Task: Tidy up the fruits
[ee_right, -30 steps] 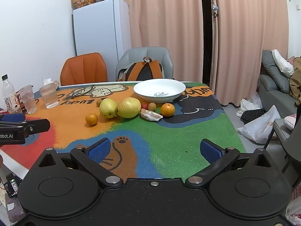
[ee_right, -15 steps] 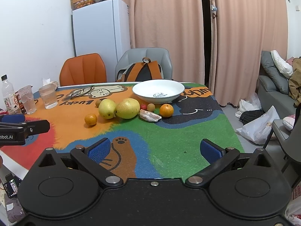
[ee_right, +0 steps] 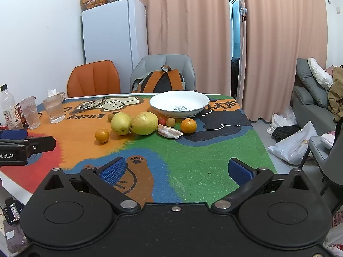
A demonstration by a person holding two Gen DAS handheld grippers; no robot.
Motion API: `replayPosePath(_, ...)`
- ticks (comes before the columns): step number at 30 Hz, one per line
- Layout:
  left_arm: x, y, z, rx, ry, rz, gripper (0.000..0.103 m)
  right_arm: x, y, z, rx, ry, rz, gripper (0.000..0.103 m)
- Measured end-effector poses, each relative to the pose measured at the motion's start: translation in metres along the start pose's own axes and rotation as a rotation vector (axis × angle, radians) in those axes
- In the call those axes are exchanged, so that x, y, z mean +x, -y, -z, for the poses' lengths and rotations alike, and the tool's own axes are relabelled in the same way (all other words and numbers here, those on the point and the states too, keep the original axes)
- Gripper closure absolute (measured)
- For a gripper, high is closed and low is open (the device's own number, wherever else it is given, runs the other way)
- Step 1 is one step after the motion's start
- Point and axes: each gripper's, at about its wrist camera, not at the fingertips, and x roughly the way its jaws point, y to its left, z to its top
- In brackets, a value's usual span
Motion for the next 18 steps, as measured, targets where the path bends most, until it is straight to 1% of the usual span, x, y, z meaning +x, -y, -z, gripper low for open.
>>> replayPosePath(11, 0.003, 0.002, 0.001, -0.004, -0.009, 0.001, 0.0, 0.003, -0.002, 0.0, -0.009, -0.003, -0.003, 0.0)
replayPosePath(18, 0.013, -0.004, 0.002, -0.012, -0.028, 0.002, 0.0, 0.011, 0.003, 0.002, 0.006, -0.015, -0.008, 0.0)
